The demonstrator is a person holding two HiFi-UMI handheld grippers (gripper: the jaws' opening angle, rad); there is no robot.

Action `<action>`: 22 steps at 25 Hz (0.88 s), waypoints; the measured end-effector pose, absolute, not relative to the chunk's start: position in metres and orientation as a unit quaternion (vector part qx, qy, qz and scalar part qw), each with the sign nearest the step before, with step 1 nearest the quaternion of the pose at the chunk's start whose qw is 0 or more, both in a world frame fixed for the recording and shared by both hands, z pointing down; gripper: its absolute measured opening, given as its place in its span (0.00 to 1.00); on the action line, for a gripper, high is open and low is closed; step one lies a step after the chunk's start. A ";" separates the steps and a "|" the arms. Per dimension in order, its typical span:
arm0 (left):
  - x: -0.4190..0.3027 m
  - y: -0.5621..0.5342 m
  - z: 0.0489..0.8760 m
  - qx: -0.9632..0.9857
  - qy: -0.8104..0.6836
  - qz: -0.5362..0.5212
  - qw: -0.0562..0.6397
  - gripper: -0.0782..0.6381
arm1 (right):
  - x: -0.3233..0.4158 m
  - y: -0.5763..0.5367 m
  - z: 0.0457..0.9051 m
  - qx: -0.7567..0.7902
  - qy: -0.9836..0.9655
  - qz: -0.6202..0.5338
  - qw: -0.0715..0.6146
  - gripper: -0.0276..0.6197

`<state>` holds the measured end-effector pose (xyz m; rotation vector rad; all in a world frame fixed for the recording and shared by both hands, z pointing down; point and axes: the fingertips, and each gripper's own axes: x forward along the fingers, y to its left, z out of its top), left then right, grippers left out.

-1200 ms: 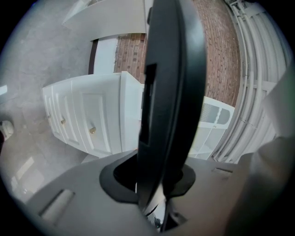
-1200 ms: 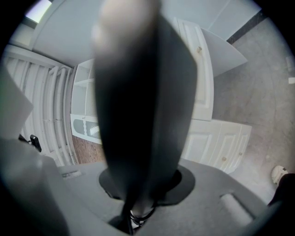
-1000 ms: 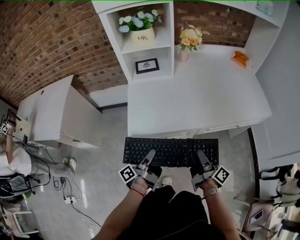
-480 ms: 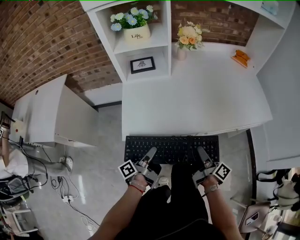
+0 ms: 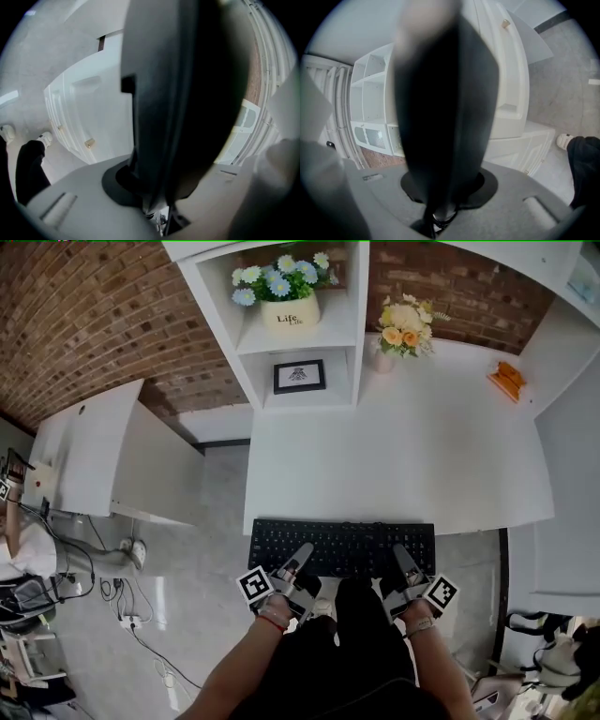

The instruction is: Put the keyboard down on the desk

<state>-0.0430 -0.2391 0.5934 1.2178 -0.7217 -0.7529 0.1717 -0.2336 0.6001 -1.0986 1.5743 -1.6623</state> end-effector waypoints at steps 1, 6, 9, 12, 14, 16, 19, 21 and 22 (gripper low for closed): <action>-0.043 -0.241 0.594 0.544 -0.324 -0.339 0.696 0.22 | 0.172 -0.236 0.601 -0.412 0.591 -0.627 0.296 0.15; -0.044 -0.254 0.595 0.538 -0.330 -0.338 0.698 0.22 | 0.171 -0.251 0.603 -0.409 0.587 -0.635 0.293 0.15; -0.043 -0.262 0.594 0.539 -0.333 -0.333 0.698 0.22 | 0.171 -0.259 0.602 -0.411 0.574 -0.642 0.298 0.15; -0.042 -0.268 0.593 0.557 -0.334 -0.315 0.692 0.22 | 0.172 -0.265 0.604 -0.417 0.564 -0.645 0.304 0.14; -0.040 -0.268 0.590 0.581 -0.321 -0.299 0.686 0.22 | 0.173 -0.270 0.603 -0.420 0.558 -0.644 0.312 0.14; -0.038 -0.262 0.586 0.609 -0.300 -0.282 0.678 0.23 | 0.174 -0.275 0.603 -0.424 0.550 -0.644 0.322 0.14; -0.035 -0.250 0.579 0.658 -0.272 -0.243 0.659 0.31 | 0.176 -0.282 0.603 -0.437 0.539 -0.640 0.330 0.14; -0.033 -0.240 0.578 0.702 -0.258 -0.200 0.633 0.35 | 0.177 -0.285 0.602 -0.444 0.529 -0.639 0.337 0.14; -0.031 -0.233 0.579 0.726 -0.251 -0.173 0.617 0.36 | 0.178 -0.286 0.601 -0.449 0.522 -0.640 0.341 0.14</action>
